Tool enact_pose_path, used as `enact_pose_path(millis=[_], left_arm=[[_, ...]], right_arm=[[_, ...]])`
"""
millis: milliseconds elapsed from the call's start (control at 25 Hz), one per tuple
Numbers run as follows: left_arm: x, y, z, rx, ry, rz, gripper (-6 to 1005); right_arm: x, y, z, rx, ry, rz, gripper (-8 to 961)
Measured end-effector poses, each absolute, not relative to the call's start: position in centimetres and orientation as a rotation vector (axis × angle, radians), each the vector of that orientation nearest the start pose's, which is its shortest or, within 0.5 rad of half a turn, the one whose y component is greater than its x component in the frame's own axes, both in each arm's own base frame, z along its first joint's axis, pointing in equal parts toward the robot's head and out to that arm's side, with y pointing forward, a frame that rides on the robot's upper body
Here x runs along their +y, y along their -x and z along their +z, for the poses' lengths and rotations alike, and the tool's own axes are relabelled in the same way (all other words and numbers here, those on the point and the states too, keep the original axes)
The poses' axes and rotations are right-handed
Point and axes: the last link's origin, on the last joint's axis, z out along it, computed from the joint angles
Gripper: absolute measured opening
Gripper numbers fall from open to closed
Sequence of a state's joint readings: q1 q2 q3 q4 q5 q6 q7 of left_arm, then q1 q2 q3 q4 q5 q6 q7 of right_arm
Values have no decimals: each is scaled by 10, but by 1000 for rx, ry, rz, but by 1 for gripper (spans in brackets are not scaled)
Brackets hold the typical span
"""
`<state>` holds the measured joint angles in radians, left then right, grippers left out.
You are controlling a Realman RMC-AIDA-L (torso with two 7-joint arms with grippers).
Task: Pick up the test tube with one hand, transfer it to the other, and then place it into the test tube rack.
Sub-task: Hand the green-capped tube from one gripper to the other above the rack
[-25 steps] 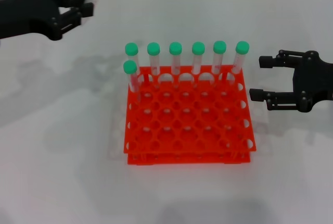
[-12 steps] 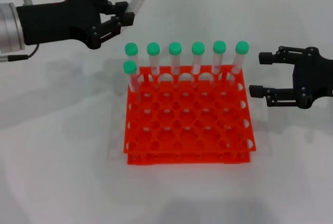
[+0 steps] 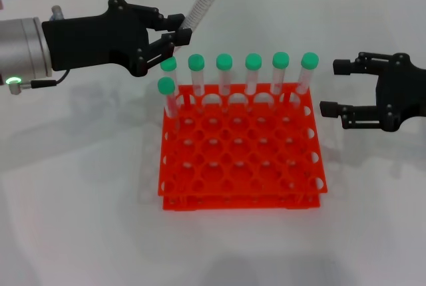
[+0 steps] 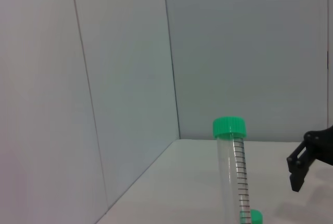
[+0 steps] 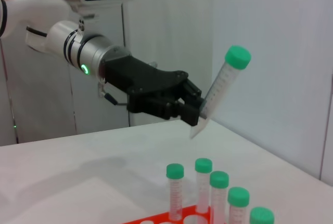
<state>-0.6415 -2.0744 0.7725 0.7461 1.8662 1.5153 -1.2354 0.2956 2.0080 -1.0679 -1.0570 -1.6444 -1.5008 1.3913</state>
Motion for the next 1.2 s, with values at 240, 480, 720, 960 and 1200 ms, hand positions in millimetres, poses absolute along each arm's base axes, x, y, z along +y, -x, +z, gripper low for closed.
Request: enact_pose_path(millis=[240, 480, 720, 960, 1200], left_arm=[[373, 198, 10, -112, 2711, -743, 187], [372, 198, 6, -76, 2724, -733, 187], [370, 199, 0, -68, 2743, -721, 187], [368, 199, -4, -49, 2755, -719, 188], [367, 198, -7, -2, 2766, -709, 188]], right_arm=[[318, -240, 51, 233, 2667, 654, 767], [321, -238, 51, 229, 2661, 651, 767], [323, -238, 51, 230, 2655, 648, 767], [323, -238, 52, 226, 2653, 647, 767], [324, -236, 52, 220, 2654, 648, 767]])
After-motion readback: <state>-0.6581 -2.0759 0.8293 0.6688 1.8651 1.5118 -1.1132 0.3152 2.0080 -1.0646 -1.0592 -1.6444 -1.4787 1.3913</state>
